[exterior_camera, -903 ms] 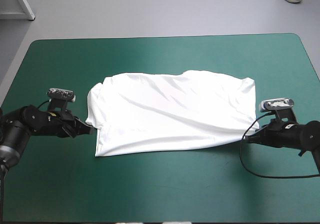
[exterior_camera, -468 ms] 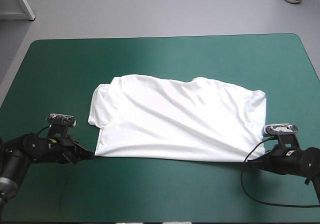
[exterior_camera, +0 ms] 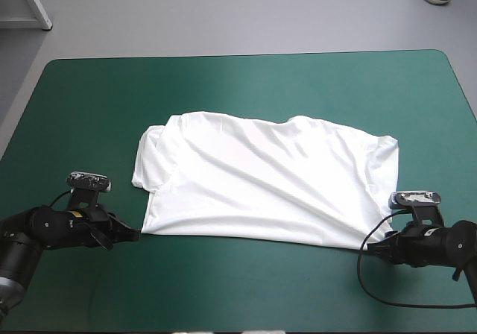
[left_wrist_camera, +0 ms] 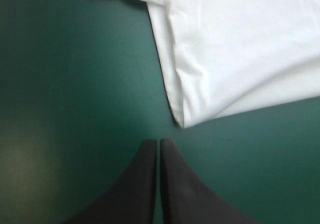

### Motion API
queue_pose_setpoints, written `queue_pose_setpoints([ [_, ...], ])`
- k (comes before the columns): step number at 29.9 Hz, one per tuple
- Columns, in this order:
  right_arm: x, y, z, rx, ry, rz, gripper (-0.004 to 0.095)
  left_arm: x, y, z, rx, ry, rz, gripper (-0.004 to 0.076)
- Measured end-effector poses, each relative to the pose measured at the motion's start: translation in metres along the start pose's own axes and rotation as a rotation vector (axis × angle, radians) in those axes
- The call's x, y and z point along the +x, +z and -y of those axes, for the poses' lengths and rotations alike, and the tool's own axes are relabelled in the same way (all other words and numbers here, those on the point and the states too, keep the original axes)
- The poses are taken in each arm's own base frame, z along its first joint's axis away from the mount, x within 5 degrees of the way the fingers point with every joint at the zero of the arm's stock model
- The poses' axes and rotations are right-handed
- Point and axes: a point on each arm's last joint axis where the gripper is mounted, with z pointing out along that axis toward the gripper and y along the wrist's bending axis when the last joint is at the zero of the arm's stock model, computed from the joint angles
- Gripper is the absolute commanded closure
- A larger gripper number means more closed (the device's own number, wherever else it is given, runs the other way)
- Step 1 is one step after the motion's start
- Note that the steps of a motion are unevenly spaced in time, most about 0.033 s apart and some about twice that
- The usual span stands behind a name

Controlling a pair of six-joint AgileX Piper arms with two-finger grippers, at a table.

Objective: Fold the cloth

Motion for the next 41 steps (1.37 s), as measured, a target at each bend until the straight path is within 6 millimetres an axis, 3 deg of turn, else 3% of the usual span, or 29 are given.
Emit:
queue_pose_setpoints([
  [4,-0.018,-0.021,-0.002,0.013,-0.019,0.085,0.0326,-0.002,-0.002,0.000,-0.002,0.000,0.008,0.0681],
  [9,-0.053,-0.068,-0.007,0.052,-0.060,0.287,0.0327,-0.021,-0.016,-0.001,-0.027,0.016,0.094,0.0598],
  [14,-0.081,-0.113,-0.012,0.089,-0.097,0.475,0.0356,-0.044,-0.034,-0.001,-0.042,0.010,0.222,0.0424],
  [17,-0.089,-0.130,-0.015,0.103,-0.108,0.551,0.0380,-0.054,-0.037,-0.001,-0.028,-0.023,0.276,0.0321],
  [21,-0.093,-0.137,-0.015,0.115,-0.110,0.595,0.0400,-0.065,-0.024,-0.005,0.001,-0.099,0.291,0.0302],
  [34,-0.098,-0.137,-0.013,0.135,-0.108,0.625,0.0399,-0.096,0.052,-0.042,-0.067,-0.303,0.319,0.0302],
  [41,-0.102,-0.132,-0.011,0.126,-0.096,0.613,0.0399,-0.126,0.083,-0.059,-0.080,-0.334,0.314,0.0302],
])
